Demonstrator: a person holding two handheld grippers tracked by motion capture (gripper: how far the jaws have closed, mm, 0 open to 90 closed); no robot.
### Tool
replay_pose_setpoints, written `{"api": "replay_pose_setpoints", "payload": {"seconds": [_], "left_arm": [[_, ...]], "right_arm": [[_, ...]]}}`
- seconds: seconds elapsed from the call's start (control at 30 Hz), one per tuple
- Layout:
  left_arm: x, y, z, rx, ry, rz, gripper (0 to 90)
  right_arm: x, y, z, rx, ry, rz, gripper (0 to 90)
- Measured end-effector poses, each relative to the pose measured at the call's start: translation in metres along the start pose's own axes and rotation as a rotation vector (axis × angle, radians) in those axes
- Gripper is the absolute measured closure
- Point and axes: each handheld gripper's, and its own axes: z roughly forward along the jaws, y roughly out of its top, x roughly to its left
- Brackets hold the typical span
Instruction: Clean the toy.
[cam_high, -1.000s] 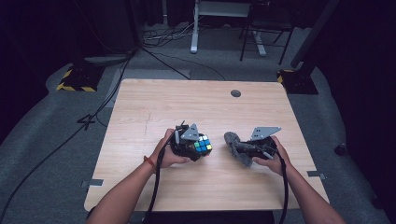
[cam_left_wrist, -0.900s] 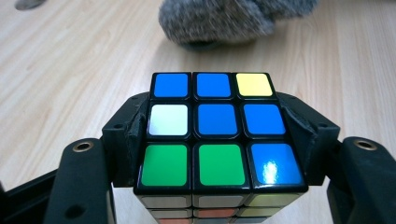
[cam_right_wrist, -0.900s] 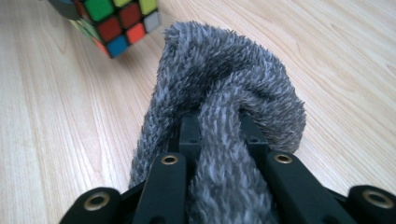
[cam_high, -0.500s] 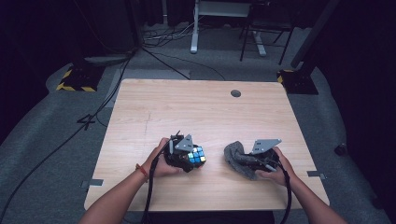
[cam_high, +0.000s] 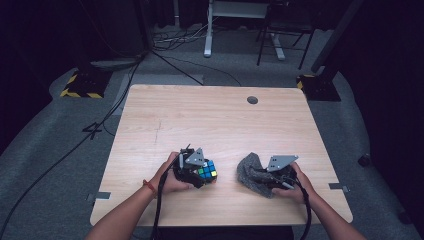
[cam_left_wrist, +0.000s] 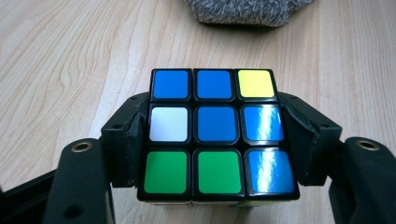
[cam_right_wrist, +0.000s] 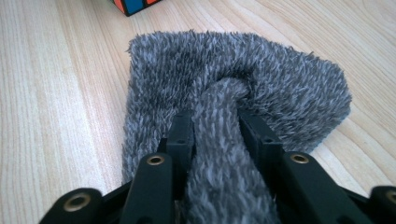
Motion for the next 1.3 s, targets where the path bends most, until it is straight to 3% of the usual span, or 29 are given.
{"api": "replay_pose_setpoints", "payload": {"seconds": [0.1, 0.47, 0.57, 0.67, 0.8, 0.87, 1.0, 1.3], "left_arm": [[0.001, -0.003, -0.002, -0.02, -0.003, -0.018, 31.0], [0.0, -0.003, -0.007, 0.007, 0.033, -0.028, 15.5], [-0.003, -0.003, -0.01, 0.018, 0.061, 0.005, 15.9], [-0.002, -0.004, -0.013, 0.014, 0.084, 0.013, 15.9], [-0.001, -0.005, -0.018, 0.044, 0.117, 0.03, 15.4], [-0.001, -0.006, -0.022, 0.029, 0.122, 0.016, 15.9], [-0.004, -0.008, -0.029, 0.018, 0.132, 0.034, 16.0], [-0.004, -0.021, -0.045, 0.052, 0.171, 0.011, 16.1]], "right_arm": [[-0.001, 0.0, 0.0, -0.002, -0.003, 0.003, 59.3], [-0.002, 0.003, -0.009, -0.039, -0.031, 0.022, 31.6], [-0.004, 0.003, -0.01, -0.049, -0.039, 0.032, 26.5], [-0.004, 0.004, -0.012, -0.05, -0.04, 0.028, 25.8], [-0.005, 0.009, -0.02, -0.05, -0.065, 0.02, 26.6], [-0.006, 0.011, -0.025, -0.069, -0.069, 0.023, 26.6], [-0.007, 0.013, -0.03, -0.068, -0.068, 0.025, 26.0], [-0.011, 0.008, -0.035, -0.047, -0.102, 0.03, 25.8]]}}
